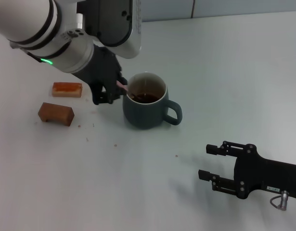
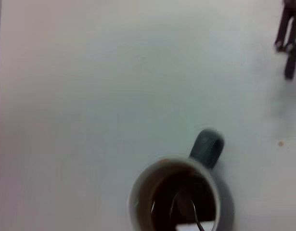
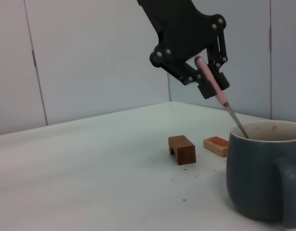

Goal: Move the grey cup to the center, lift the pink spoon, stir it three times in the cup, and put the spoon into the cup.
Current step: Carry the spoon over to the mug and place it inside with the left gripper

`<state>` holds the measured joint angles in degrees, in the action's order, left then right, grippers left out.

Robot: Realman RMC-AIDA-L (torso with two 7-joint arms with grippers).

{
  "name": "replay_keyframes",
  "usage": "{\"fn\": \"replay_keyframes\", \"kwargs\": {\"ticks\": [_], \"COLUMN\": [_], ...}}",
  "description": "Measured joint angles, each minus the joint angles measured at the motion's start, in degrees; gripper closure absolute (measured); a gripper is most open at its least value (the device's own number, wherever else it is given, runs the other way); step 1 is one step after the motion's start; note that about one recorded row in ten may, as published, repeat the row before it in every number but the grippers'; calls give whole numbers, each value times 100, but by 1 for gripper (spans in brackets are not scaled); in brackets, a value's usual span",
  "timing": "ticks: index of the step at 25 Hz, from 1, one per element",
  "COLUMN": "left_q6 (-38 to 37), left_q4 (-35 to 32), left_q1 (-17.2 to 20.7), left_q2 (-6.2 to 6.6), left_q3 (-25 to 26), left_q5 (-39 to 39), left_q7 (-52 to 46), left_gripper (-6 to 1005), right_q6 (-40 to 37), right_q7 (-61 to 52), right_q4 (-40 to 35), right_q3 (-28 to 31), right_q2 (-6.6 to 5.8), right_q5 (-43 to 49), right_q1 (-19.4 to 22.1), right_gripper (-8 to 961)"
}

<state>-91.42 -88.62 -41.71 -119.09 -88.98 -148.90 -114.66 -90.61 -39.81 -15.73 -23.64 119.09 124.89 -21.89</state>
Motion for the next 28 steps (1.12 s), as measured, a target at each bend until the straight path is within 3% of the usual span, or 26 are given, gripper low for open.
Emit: {"fn": "replay_keyframes", "kwargs": {"ticks": [9,16,28], "left_q6": [245,618,-19], "left_q4": [33,242,89], "left_q1": [-28,-38,6], "left_q2": [0,0,0], "left_q3": [-119,-138,-57], "left_q5": [289,-37,17], "left_q7": [34,-186,-238], "left_gripper": [864,865,864], "right_q6": [-2,-36,-74], "right_q7": [0,0,0], "right_q4": [0,-1,-1], "right_q3": [0,-10,-13], "right_q2": [0,0,0], "right_q5": [0,0,0], "right_q1": [24,42,44], "right_gripper": [311,311,311]}}
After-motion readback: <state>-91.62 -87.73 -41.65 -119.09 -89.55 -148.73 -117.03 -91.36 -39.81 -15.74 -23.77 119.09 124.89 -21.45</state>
